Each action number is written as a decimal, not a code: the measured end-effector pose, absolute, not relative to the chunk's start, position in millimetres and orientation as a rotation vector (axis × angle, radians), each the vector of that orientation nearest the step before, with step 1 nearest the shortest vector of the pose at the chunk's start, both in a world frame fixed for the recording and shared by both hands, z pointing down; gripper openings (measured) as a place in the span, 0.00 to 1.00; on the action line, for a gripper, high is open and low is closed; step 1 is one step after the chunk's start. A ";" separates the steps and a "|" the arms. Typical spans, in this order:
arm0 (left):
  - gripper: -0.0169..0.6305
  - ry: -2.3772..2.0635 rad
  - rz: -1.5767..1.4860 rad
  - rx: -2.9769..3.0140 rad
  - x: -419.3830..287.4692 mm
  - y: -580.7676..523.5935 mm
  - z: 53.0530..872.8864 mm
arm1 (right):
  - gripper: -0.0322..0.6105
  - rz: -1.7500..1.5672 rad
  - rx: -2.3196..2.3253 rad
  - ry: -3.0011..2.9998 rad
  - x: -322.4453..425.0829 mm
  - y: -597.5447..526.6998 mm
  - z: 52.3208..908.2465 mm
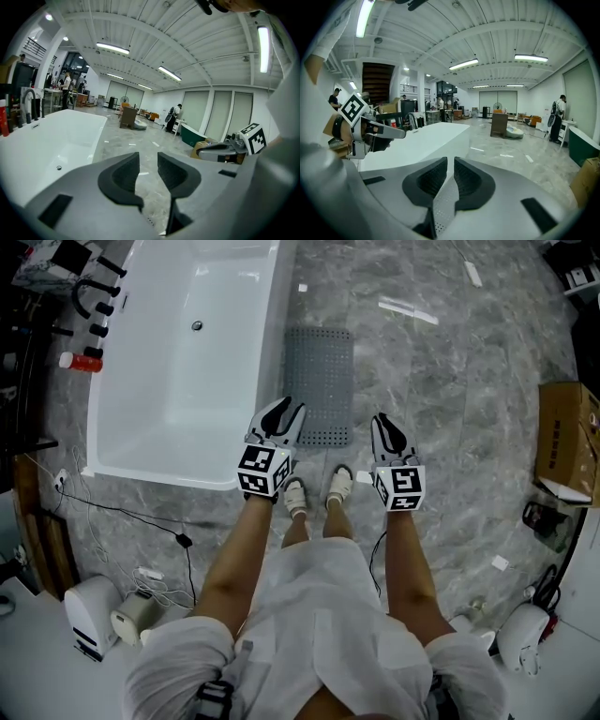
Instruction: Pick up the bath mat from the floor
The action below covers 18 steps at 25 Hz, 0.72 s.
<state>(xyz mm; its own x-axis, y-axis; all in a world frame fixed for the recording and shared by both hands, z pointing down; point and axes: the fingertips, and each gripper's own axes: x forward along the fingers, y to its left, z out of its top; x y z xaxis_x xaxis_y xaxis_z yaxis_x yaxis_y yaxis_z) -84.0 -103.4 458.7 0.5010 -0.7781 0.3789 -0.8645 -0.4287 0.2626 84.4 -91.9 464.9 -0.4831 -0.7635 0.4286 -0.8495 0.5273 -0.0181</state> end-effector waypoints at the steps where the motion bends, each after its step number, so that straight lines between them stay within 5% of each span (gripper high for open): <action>1: 0.20 -1.354 0.284 2.321 -84.3 -105.3 464.1 | 0.13 0.334 1.323 -2.397 83.9 -93.4 470.5; 18: 0.23 -1.233 0.386 2.214 -57.6 -113.8 621.0 | 0.23 0.513 1.011 -2.280 62.1 -109.4 657.1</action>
